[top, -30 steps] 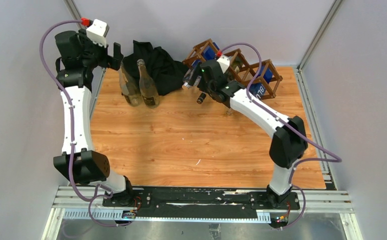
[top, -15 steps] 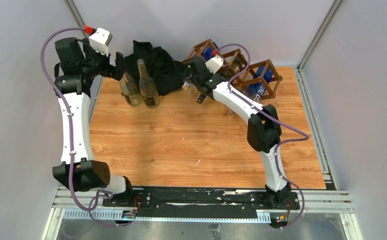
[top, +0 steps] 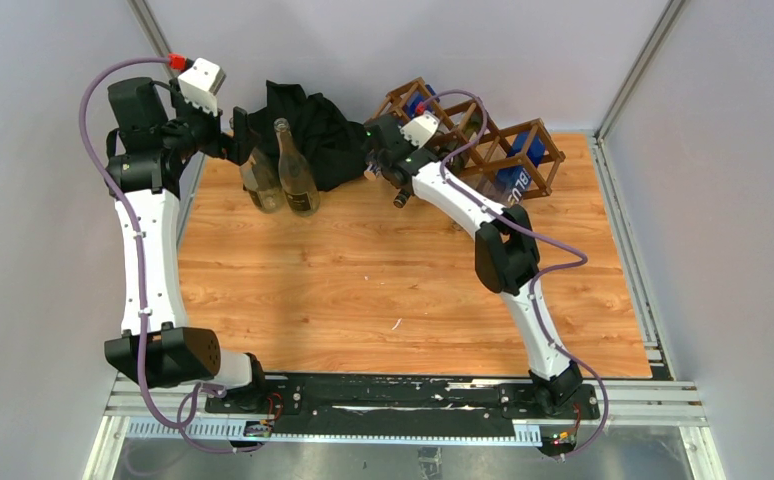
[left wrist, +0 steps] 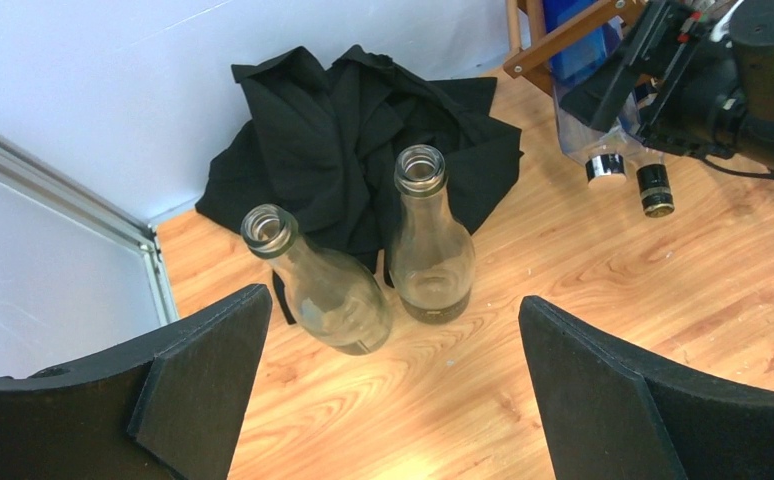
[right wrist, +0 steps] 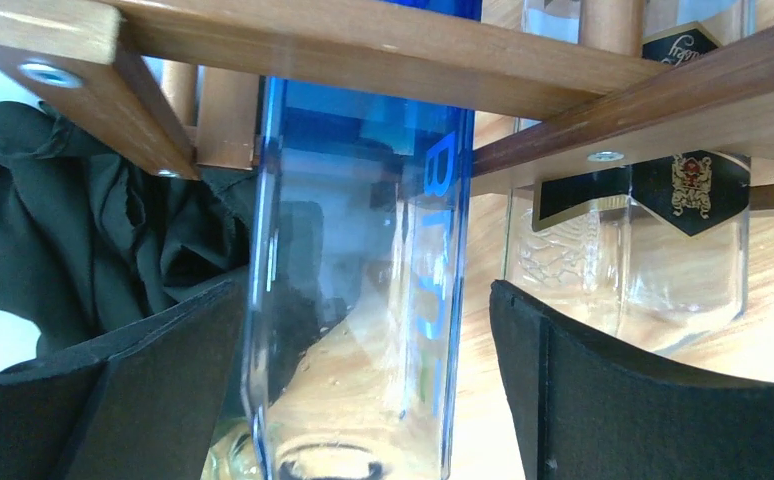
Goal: Take the wine bottle off the wine rack
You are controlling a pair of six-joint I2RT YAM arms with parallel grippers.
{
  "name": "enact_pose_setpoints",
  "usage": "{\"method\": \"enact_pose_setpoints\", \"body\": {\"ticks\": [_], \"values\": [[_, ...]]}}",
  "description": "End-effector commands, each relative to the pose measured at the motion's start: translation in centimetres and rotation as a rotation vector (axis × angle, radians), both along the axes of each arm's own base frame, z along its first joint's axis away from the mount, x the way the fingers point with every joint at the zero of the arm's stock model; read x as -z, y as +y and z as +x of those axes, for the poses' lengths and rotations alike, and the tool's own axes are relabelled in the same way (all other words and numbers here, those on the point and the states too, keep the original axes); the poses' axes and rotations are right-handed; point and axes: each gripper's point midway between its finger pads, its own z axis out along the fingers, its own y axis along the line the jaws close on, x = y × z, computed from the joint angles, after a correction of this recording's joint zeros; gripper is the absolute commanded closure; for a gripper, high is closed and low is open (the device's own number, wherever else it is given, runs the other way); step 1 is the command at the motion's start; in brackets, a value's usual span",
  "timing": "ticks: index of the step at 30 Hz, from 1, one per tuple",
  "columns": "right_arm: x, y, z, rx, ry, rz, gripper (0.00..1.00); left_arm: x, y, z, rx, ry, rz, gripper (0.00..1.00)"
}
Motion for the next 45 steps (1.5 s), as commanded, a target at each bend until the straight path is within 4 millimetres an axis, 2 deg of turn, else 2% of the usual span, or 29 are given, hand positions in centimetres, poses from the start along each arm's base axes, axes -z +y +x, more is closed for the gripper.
{"method": "enact_pose_setpoints", "body": {"ticks": [1,7,15,21,31,37,45], "values": [[0.8,-1.2,1.5,0.062,-0.018,-0.026,0.06,-1.8,-0.7,-1.1,0.022,-0.034,-0.023,0.00],[1.6,-1.6,1.7,0.056,-0.022,0.003,0.19,-2.2,-1.0,-1.5,0.030,-0.046,-0.031,0.00],[0.5,-0.8,1.4,-0.002,-0.064,0.048,0.42,-2.6,-1.1,-1.8,0.016,-0.093,-0.054,0.02],[-1.1,-0.2,1.0,-0.045,-0.108,0.100,0.65,-2.7,-1.2,-2.0,0.022,-0.100,-0.055,0.03],[-4.3,1.1,-1.1,-0.117,-0.175,0.197,0.98,-2.4,-1.9,-2.4,0.060,-0.102,-0.068,0.04],[-5.5,1.9,-2.7,-0.167,-0.216,0.196,1.00,-1.7,-2.1,-2.2,0.072,-0.083,-0.079,0.06],[-5.8,3.0,-5.4,-0.232,-0.253,0.204,1.00,-1.2,-3.0,-2.4,0.111,-0.057,-0.132,0.11]]}}
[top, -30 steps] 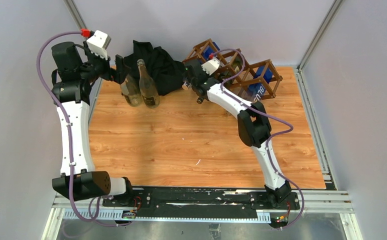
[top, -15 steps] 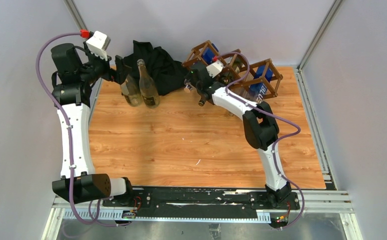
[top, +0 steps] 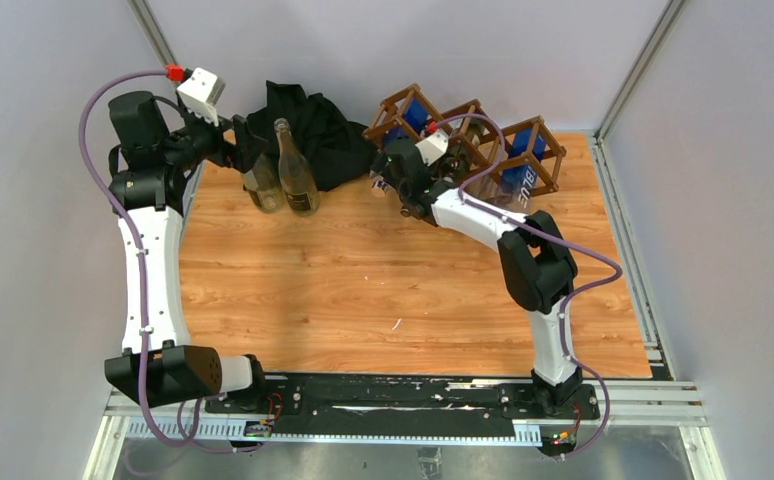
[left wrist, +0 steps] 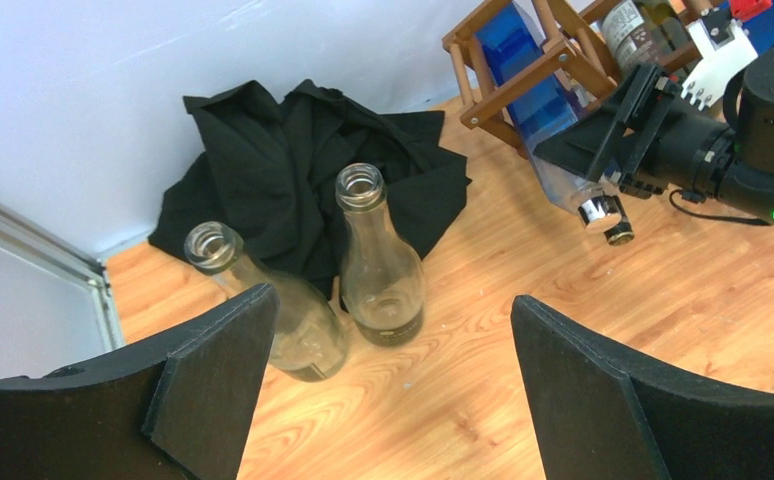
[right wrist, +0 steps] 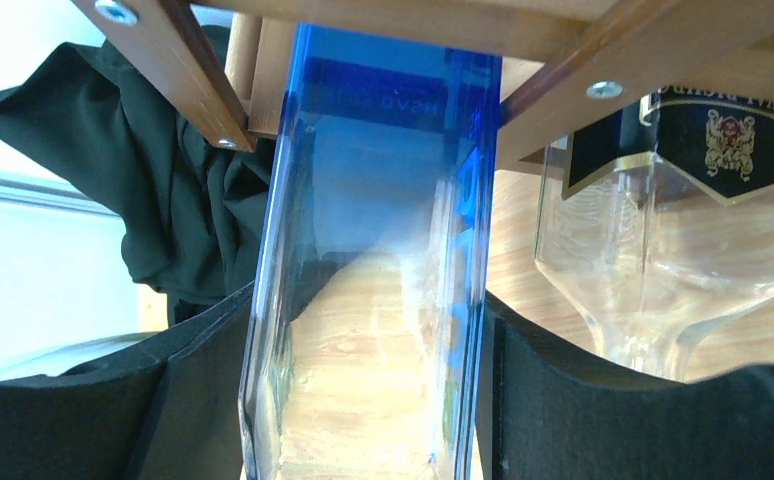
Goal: Take the wine bottle off the wine rack
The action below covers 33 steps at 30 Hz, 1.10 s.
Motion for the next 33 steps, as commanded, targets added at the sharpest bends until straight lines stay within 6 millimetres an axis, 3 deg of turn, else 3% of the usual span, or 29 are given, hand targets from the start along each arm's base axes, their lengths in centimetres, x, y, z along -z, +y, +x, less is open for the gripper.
{"method": "enact_pose_setpoints", "body": {"ticks": [1,13,19,26,33], "values": [[-5.4,2.7,-1.4,-0.082,-0.135,0.085,1.00,-0.8,-0.9,-0.7,0.043,-0.019,-0.038,0.12],[-6.4,3.9,-6.8,-0.172,-0.187,0.062,1.00,-0.8,-1.9,-1.3,0.103,-0.016,-0.064,0.17],[-6.7,2.6,-9.7,-0.204,-0.177,0.086,1.00,-0.6,-2.5,-1.3,0.140,-0.025,-0.045,0.14],[-6.4,0.9,-12.7,-0.235,-0.155,0.121,1.00,1.5,-4.8,-2.6,0.230,-0.035,0.127,0.08],[-7.4,-0.5,-15.8,-0.266,-0.159,0.161,1.00,3.1,-6.1,-4.4,0.339,-0.076,0.328,0.05]]}}
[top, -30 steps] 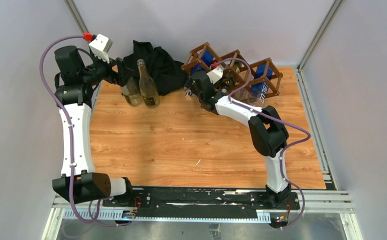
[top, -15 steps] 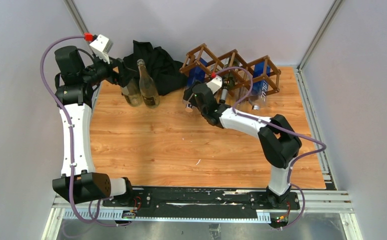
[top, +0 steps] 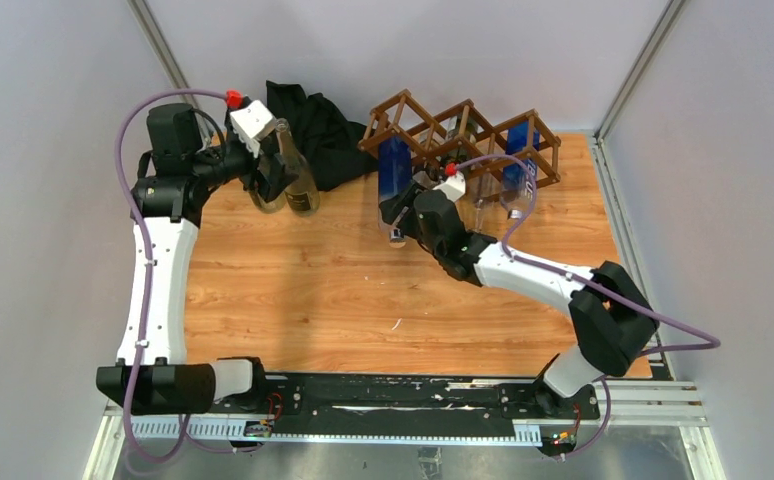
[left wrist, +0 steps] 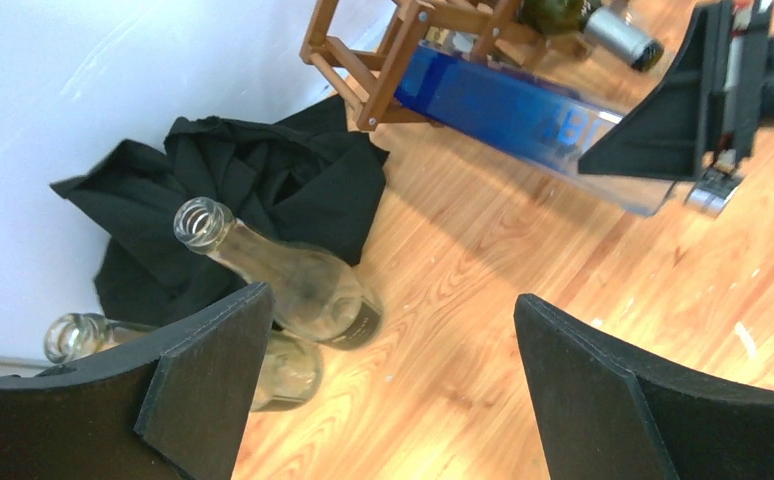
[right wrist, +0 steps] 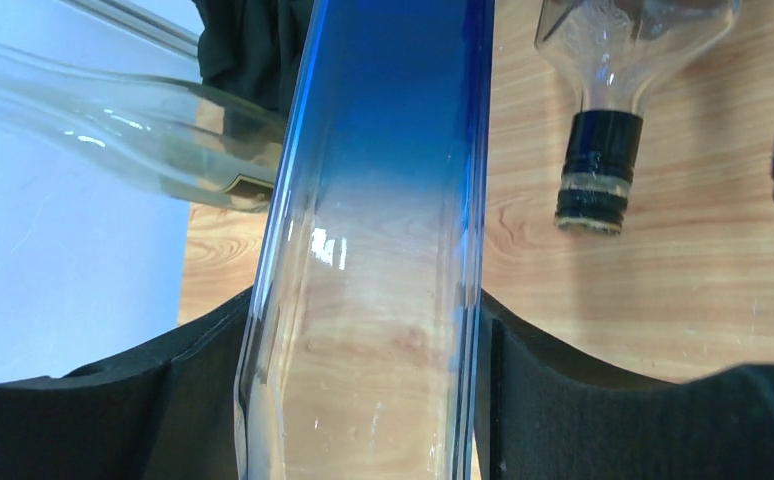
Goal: Take the wine bottle off the wine rack
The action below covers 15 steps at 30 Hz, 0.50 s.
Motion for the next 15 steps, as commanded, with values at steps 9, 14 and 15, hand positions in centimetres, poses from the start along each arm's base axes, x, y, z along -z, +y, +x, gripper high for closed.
{"method": "enact_pose_setpoints", "body": {"ticks": [9,14,15], "values": [[-6.9,0.2,-4.0,-0.102,-0.117,0.192,1.00,0.7,-0.7,-2.4,0.156,-0.186,0.361,0.03],[-8.2,-0.9,-5.6,-0.136,-0.138,0.202,1.00,1.1,-0.5,-4.3,0.214,-0.279,0.517,0.02],[-8.4,-1.0,-5.9,-0.145,-0.140,0.200,1.00,1.2,-0.7,-4.7,0.228,-0.282,0.526,0.02]]}}
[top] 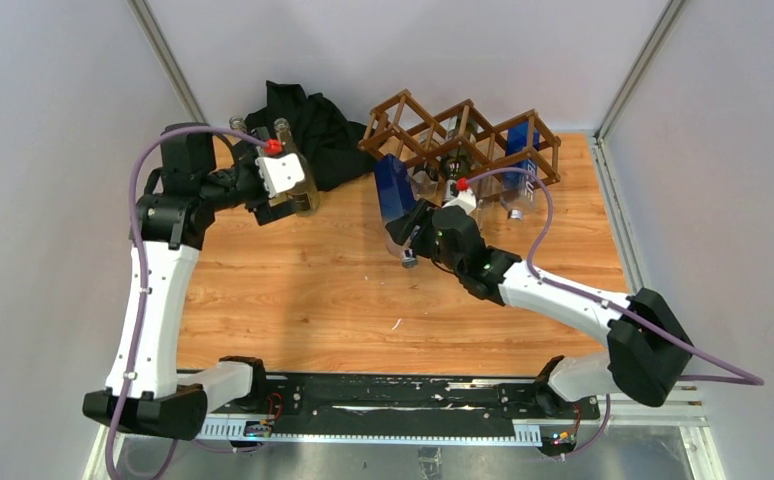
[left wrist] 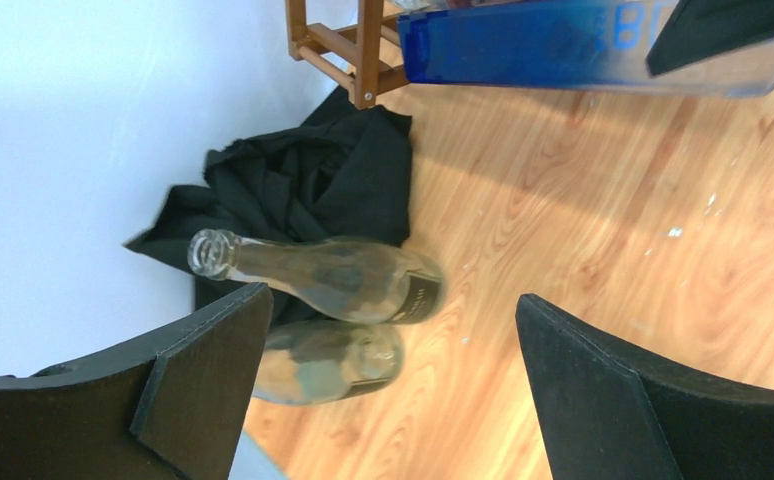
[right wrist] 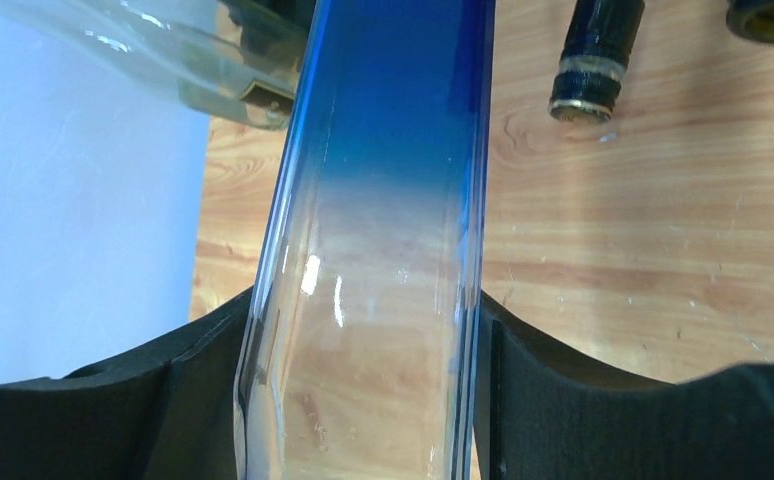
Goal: Take the wine bottle off the wine rack
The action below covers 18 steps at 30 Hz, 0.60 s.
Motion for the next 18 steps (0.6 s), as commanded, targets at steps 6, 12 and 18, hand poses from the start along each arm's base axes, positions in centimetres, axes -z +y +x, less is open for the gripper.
{"method": "enact_pose_setpoints", "body": {"ticks": [6,12,18], "values": [[-8.6,0.5,-2.2,-0.099,-0.158,0.173,1.00,2.5,-1.4,-4.0,0.154,-0.101,0.218,0.02],[-8.5,1.3,-4.5,-0.233,-0.134,0.149,1.00,5.4,-4.4,-7.6,0.310,-0.096,0.242,0.02],[-7.2,1.0,-7.4,-0.354,-0.098,0.096,1.00,7.2,-7.7,-11.0,0.502,-0.138,0.290,0.01]]}}
